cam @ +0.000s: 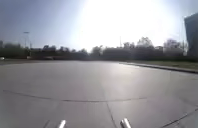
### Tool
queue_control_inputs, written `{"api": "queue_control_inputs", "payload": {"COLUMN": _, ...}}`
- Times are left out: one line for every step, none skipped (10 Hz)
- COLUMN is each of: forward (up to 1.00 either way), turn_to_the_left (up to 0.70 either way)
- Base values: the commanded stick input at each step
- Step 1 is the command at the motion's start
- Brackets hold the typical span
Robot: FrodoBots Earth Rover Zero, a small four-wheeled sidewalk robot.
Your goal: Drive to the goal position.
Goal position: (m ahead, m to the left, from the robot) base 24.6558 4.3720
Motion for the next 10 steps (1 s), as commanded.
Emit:
{"api": "queue_control_inputs", "payload": {"forward": 1.00, "turn_to_the_left": 0.03}}
{"api": "queue_control_inputs", "payload": {"forward": 1.00, "turn_to_the_left": 0.00}}
{"api": "queue_control_inputs", "payload": {"forward": 1.00, "turn_to_the_left": 0.01}}
{"api": "queue_control_inputs", "payload": {"forward": 1.00, "turn_to_the_left": 0.04}}
{"api": "queue_control_inputs", "payload": {"forward": 1.00, "turn_to_the_left": 0.00}}
{"api": "queue_control_inputs", "payload": {"forward": 1.00, "turn_to_the_left": 0.00}}
{"api": "queue_control_inputs", "payload": {"forward": 1.00, "turn_to_the_left": 0.00}}
{"api": "queue_control_inputs", "payload": {"forward": 1.00, "turn_to_the_left": 0.00}}
{"api": "queue_control_inputs", "payload": {"forward": 1.00, "turn_to_the_left": 0.00}}
{"api": "queue_control_inputs", "payload": {"forward": 1.00, "turn_to_the_left": 0.00}}
